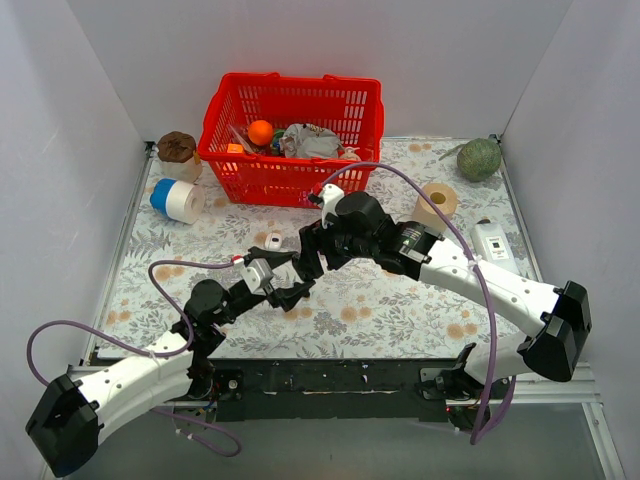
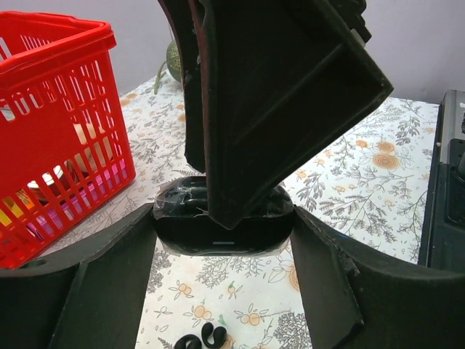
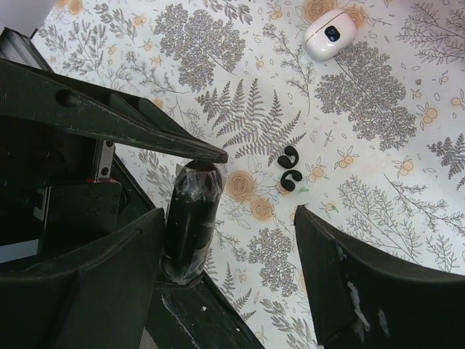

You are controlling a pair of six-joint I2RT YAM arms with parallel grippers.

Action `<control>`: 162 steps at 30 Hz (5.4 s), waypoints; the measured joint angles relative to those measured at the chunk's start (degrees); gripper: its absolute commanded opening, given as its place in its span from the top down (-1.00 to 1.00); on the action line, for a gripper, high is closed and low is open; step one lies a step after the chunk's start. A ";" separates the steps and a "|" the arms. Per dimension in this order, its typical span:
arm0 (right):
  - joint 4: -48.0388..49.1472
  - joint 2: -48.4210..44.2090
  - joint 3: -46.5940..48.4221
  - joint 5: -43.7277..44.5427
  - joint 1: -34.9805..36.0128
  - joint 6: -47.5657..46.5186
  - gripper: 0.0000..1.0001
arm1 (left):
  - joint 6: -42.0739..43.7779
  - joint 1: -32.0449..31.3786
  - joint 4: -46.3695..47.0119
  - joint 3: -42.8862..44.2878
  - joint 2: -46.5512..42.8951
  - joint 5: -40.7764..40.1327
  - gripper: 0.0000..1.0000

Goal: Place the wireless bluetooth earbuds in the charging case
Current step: Open the charging case, then adjust the charging case, then pick up the earbud from the center of the board.

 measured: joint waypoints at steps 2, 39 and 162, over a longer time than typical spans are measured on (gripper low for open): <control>-0.11 0.31 0.00 0.26 0.00 0.04 -0.55 | 0.22 -0.07 -0.31 0.00 -0.22 -0.15 1.00; 2.45 -1.27 -2.23 0.09 -1.40 0.61 0.10 | 1.51 -0.50 -2.64 0.48 -1.75 -1.90 1.00; 17.16 -3.78 -24.92 2.29 -2.27 -12.35 -0.11 | -23.50 11.63 -21.35 10.03 -14.86 10.01 1.00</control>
